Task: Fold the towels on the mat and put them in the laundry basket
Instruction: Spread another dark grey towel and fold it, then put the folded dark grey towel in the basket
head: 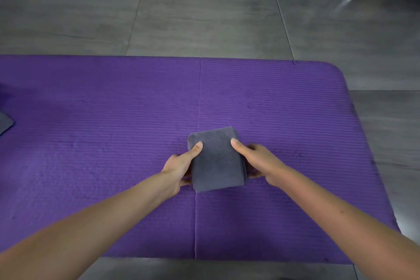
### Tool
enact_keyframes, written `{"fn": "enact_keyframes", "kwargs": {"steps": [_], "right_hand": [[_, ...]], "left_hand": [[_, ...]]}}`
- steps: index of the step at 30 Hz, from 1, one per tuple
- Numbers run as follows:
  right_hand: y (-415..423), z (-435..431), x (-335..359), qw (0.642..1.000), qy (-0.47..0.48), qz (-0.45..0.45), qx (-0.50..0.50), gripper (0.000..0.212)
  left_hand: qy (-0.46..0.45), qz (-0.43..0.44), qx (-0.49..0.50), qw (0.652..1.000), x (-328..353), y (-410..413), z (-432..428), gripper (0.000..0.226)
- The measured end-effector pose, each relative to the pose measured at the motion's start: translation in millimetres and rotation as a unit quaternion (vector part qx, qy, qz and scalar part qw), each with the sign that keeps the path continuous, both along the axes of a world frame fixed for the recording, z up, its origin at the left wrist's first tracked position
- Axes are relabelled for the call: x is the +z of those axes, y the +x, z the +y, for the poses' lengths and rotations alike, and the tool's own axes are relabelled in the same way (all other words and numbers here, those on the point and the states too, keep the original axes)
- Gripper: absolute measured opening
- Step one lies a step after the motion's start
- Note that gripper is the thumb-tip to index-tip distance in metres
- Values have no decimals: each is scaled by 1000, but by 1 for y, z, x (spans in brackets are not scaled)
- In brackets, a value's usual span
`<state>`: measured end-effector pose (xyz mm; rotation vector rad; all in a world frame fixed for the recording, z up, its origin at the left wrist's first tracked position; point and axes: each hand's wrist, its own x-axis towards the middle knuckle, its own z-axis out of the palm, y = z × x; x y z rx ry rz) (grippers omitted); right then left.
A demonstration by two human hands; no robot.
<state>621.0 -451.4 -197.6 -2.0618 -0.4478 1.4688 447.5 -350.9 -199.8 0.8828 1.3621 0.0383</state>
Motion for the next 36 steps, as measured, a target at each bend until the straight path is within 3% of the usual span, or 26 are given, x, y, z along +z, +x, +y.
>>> {"fn": "enact_keyframes", "kwargs": {"steps": [2,7,12,17,23,29,36], "right_hand": [[-4,-5,3,997,-7,69,-25,53],[-4,8,13,982,-41,127,-134,51],[5,39,16,976,-15,105,-193,49],[17,83,14,976,38,66,-206,37],[14,125,31,981,70,24,-181,39],[-23,131,101,982,78,18,-172,31],[-92,106,220,991,40,16,-127,29]], "left_hand": [[-22,0,20,1000,-1,2,2,57],[-58,-13,39,997,5,13,14,52],[-44,-50,86,994,10,36,43,47],[58,-58,121,989,7,59,79,49],[154,-27,204,966,21,65,103,44],[160,12,229,960,83,35,101,44],[85,9,265,961,207,-51,61,48]]}}
